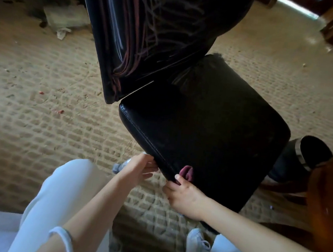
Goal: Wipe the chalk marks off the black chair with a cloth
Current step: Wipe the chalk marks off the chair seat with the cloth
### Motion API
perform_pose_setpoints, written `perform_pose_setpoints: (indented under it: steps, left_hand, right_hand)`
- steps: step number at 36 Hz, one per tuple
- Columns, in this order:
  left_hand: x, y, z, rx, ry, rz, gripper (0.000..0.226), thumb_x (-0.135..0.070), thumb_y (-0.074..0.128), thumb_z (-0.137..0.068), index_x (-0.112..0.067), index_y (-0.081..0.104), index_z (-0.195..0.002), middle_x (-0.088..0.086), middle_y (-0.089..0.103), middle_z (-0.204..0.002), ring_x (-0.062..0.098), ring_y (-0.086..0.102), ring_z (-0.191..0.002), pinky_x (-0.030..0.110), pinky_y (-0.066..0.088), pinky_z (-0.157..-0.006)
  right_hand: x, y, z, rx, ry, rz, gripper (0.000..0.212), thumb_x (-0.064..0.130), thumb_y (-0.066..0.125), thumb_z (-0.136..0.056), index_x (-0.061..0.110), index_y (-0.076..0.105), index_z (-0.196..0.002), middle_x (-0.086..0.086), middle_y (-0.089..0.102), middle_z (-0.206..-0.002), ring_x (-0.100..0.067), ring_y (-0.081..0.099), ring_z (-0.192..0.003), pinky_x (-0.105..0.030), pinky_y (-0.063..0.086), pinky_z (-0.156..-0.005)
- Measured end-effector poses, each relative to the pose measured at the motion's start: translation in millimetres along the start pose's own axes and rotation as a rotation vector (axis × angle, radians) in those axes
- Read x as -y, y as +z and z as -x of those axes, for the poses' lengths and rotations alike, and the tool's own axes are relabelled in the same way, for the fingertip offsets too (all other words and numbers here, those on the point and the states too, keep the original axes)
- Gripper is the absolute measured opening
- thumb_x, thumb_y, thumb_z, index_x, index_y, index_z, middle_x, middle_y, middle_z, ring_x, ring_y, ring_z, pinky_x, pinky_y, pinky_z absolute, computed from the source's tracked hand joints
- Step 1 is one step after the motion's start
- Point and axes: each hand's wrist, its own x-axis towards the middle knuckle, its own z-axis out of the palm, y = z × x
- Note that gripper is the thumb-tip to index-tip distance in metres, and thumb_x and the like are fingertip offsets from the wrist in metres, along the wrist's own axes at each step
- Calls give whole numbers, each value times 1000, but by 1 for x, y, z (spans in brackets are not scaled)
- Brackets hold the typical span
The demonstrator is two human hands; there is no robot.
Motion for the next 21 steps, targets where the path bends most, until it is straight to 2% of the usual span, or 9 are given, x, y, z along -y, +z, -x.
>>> perform_pose_setpoints:
  steps: [2, 4, 6, 9, 10, 12, 14, 17, 21]
  left_hand:
    - [2, 0, -2, 0, 9, 16, 22, -10, 41, -94, -5, 63, -91, 9, 67, -89, 21, 62, -86, 39, 42, -97]
    - [3, -2, -3, 10, 14, 5, 22, -10, 42, -93, -5, 63, -91, 10, 68, -91, 22, 63, -89, 39, 42, -96]
    - [2, -3, -4, 16, 28, 9, 22, -11, 43, -93, -3, 63, -92, 12, 68, -94, 24, 63, -92, 39, 43, -97]
    - [0, -5, -5, 3, 36, 37, 23, -11, 42, -94, -3, 63, -89, 11, 70, -89, 23, 63, -86, 37, 44, -94]
    - [-1, -6, -5, 3, 40, 56, 23, -10, 43, -93, -3, 63, -85, 8, 70, -79, 21, 63, -79, 36, 46, -90]
    - [-3, -8, -3, 0, 58, 106, 23, -8, 45, -92, -4, 62, -77, 4, 67, -60, 19, 61, -64, 30, 50, -70]
    - [-5, -10, -1, -17, 84, 115, 23, -8, 44, -93, -4, 63, -80, 3, 66, -59, 18, 61, -60, 27, 47, -58]
    - [-7, -14, -2, -46, 107, 106, 23, -12, 45, -93, -7, 66, -89, 4, 67, -73, 17, 60, -69, 28, 46, -69]
    - [-10, -21, -7, -66, 136, 177, 25, -15, 45, -94, -6, 66, -105, 8, 69, -96, 19, 61, -84, 38, 46, -92]
  right_hand:
    - [0, 7, 10, -21, -41, 29, 14, 45, 80, -60, 33, 74, -65, 11, 68, -99, -20, 48, -102, -49, 36, -96]
    - [-4, 8, 15, -97, -55, 33, 9, 39, 76, -67, 31, 73, -69, 9, 66, -94, -20, 44, -96, -47, 31, -92]
    - [-11, 1, 15, -203, -50, 22, 4, 31, 69, -72, 30, 72, -74, 7, 63, -91, -20, 45, -92, -45, 33, -89]
    - [-23, -20, 2, -367, 28, -34, 14, 18, 59, -72, 25, 69, -69, 2, 60, -88, -21, 48, -88, -40, 43, -84]
    - [-27, -28, -4, -399, 60, -56, 13, 15, 60, -71, 23, 68, -67, 1, 60, -87, -21, 51, -86, -39, 45, -82]
    - [-37, -44, -19, -413, 119, -80, 9, 14, 65, -69, 22, 68, -65, 0, 58, -85, -21, 54, -83, -39, 43, -79]
    - [-46, -56, -33, -396, 179, -92, 6, 18, 72, -64, 23, 69, -63, 1, 58, -83, -20, 55, -81, -37, 44, -75]
    - [-56, -69, -48, -369, 266, -163, 12, 19, 80, -56, 21, 68, -57, 1, 58, -79, -19, 55, -79, -36, 45, -70]
    - [-58, -72, -54, -371, 322, -232, 15, 15, 80, -52, 19, 66, -53, 0, 57, -75, -21, 55, -74, -33, 43, -65]
